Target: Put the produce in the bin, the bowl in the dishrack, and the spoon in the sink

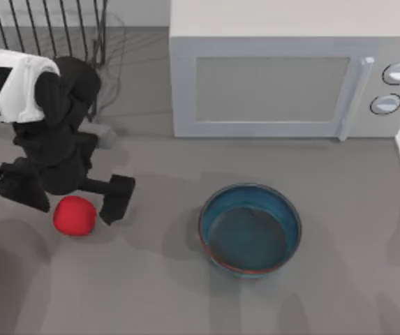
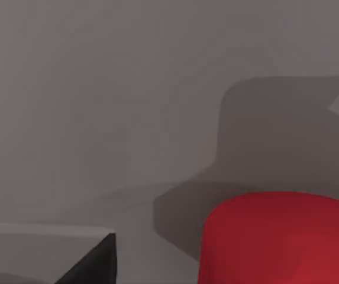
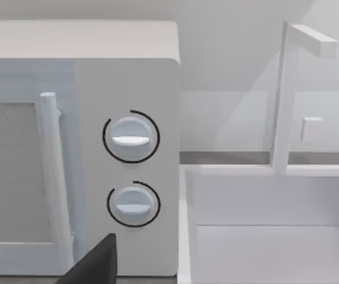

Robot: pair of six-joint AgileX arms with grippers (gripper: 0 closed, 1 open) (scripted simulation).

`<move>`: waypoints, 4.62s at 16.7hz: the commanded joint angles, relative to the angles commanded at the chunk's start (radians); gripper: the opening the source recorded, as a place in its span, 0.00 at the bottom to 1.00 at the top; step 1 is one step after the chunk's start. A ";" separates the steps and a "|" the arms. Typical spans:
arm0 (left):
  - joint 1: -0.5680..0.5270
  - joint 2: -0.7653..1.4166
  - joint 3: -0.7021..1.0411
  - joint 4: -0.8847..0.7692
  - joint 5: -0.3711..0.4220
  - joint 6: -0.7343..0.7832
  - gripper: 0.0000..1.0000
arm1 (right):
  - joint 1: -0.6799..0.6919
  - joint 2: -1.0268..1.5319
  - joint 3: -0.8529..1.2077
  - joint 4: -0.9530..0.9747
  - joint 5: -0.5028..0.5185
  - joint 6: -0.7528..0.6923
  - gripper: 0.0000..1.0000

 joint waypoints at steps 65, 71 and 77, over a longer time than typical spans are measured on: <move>0.379 -0.371 0.129 -0.522 0.012 1.415 0.00 | 0.000 0.000 0.000 0.000 0.000 0.000 1.00; 0.477 -0.459 0.085 -0.556 0.017 1.774 0.00 | 0.000 0.000 0.000 0.000 0.000 0.000 1.00; 0.495 -0.470 0.080 -0.566 0.016 1.826 0.00 | 0.000 0.000 0.000 0.000 0.000 0.000 1.00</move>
